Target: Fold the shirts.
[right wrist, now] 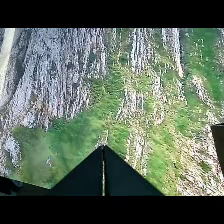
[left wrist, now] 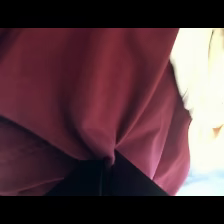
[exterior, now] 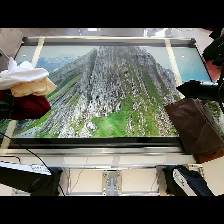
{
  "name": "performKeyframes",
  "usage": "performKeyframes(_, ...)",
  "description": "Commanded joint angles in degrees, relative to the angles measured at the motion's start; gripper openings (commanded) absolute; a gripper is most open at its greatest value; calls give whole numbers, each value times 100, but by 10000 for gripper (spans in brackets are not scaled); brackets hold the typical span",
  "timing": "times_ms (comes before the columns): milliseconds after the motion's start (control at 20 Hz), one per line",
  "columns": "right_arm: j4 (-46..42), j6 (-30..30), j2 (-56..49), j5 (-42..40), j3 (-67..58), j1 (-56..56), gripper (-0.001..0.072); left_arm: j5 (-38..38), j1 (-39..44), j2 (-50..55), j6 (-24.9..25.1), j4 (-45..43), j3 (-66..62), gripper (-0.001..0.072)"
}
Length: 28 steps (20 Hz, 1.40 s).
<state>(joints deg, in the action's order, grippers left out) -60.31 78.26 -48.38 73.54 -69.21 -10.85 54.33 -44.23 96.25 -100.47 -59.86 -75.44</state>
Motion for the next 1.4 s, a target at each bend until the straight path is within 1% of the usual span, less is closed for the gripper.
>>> performKeyframes(0, 26, 7, -2, -92, -9, 7, 9, 688, -4, -146, 293, 330, 0, 17)
performKeyframes(50, 28, 7, 0, -66, -20, 7, 9, 881, -4, -315, 542, 516, 0, 16)
performKeyframes(150, 22, 4, 0, 83, -103, 4, 9, 1228, -4, -809, 835, 999, 0, 16)
performKeyframes(250, 22, 2, 0, 299, -297, 4, 9, 1451, -2, -1427, 988, 1484, 0, 16)
performKeyframes(300, 20, 2, 0, 433, -452, 4, 9, 1587, -2, -1740, 1084, 1781, 0, 16)
performKeyframes(400, 7, 0, 0, 710, -831, 4, 9, 1923, 66, -2411, 1491, 2487, 0, 16)
performKeyframes(550, -13, -2, 0, 918, -1502, 4, 9, 2201, 557, -3311, 1797, 3038, 0, 16)
performKeyframes(600, -17, -31, 0, 918, -1725, 4, 10, 2201, 866, -3565, 1856, 3034, 0, 16)
performKeyframes(700, -33, -341, 0, 916, -2116, 4, 9, 2197, 1681, -3897, 1910, 3034, 0, 16)
performKeyframes(850, -280, -448, 0, 916, -2522, 4, 9, 2065, 3305, -3923, 1910, 2931, 0, 16)
performKeyframes(1000, -570, -448, -2, 944, -2588, 4, 9, 1523, 5071, -3606, 1908, 2079, 2, 17)
performKeyframes(1100, -763, -448, -2, 944, -2588, 4, 9, 927, 5943, -3279, 1906, 1202, 2, 29)
performKeyframes(1150, -855, -450, -7, 942, -2588, 4, 9, 560, 6196, -3126, 1906, 793, 2, 170)
performKeyframes(1200, -942, -452, -11, 942, -2588, 4, 9, 127, 6325, -2994, 1906, 404, 2, 565)
performKeyframes(1250, -1025, -479, -26, 944, -2588, 4, 10, -275, 6319, -2916, 1886, 140, 0, 708)
performKeyframes(1300, -1080, -564, -52, 957, -2588, 4, 10, -638, 6196, -2876, 1834, -114, 0, 720)
performKeyframes(1350, -1093, -603, -103, 992, -2583, 4, 11, -831, 6002, -2863, 1600, -404, 0, 720)
